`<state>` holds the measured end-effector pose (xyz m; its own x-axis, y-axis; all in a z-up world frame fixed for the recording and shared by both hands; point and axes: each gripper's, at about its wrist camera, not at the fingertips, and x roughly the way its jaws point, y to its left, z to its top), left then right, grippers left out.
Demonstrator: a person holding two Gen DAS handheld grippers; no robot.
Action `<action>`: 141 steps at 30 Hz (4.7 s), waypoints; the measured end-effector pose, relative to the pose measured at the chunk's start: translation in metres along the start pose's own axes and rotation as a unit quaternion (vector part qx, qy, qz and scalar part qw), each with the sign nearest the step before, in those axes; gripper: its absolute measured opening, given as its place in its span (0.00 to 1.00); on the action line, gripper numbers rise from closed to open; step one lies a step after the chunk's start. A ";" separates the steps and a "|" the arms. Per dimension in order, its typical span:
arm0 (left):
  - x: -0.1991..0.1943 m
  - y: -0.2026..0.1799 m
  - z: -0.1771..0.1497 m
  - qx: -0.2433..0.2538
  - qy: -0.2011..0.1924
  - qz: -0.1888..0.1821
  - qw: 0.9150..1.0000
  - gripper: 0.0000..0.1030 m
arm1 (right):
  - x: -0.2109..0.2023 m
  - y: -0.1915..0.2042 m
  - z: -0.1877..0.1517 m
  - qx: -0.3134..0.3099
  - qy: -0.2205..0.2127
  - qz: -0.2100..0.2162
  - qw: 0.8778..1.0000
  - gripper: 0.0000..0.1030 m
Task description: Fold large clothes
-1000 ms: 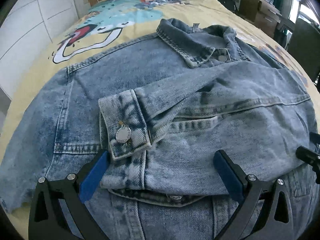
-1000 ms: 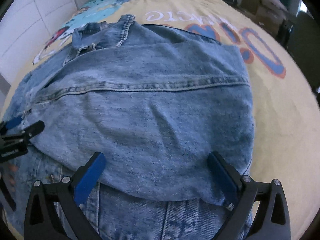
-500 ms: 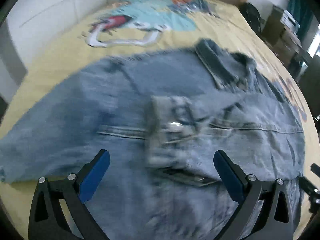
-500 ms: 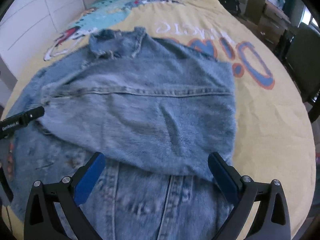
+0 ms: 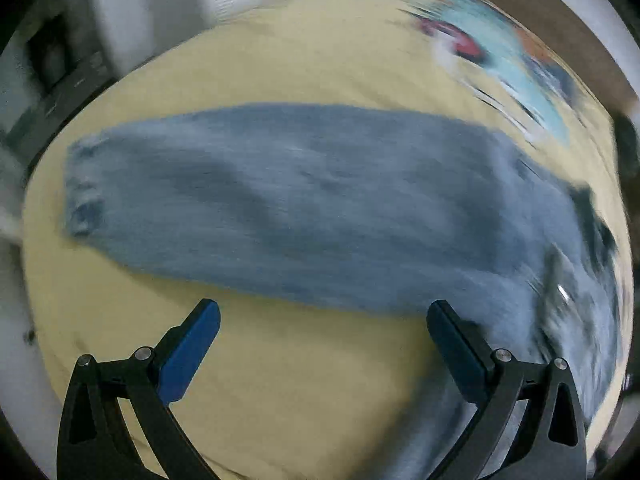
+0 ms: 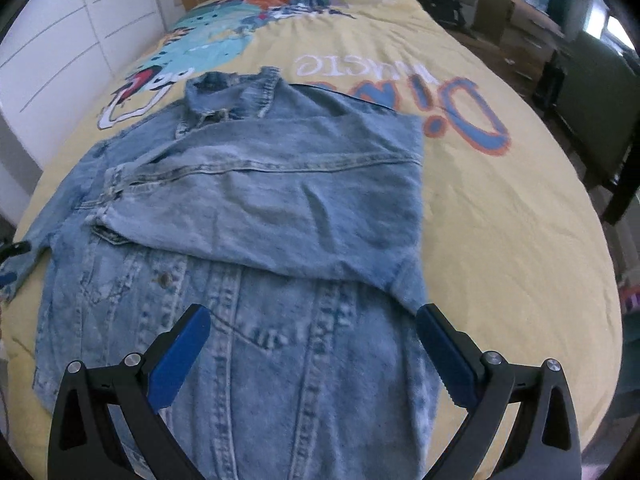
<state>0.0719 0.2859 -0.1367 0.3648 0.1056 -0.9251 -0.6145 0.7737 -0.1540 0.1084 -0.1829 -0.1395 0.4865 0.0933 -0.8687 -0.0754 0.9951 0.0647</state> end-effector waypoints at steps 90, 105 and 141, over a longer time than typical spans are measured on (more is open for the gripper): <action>0.035 -0.367 -0.152 0.401 0.082 -0.147 0.901 0.99 | -0.013 -0.041 -0.017 0.052 -0.002 -0.022 0.998 0.99; 0.030 -0.218 -0.103 0.380 0.068 -0.056 0.921 0.99 | -0.010 -0.027 -0.021 0.042 0.009 -0.014 0.999 0.99; 0.063 -0.166 -0.070 0.370 0.053 -0.085 0.924 0.19 | 0.064 0.182 0.087 -0.170 0.020 0.035 0.985 0.99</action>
<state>0.1481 0.1200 -0.1940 0.3180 -0.0881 -0.9440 0.1055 0.9928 -0.0571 0.2014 0.0068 -0.1409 0.4363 0.1535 -0.8866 -0.3980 0.9166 -0.0371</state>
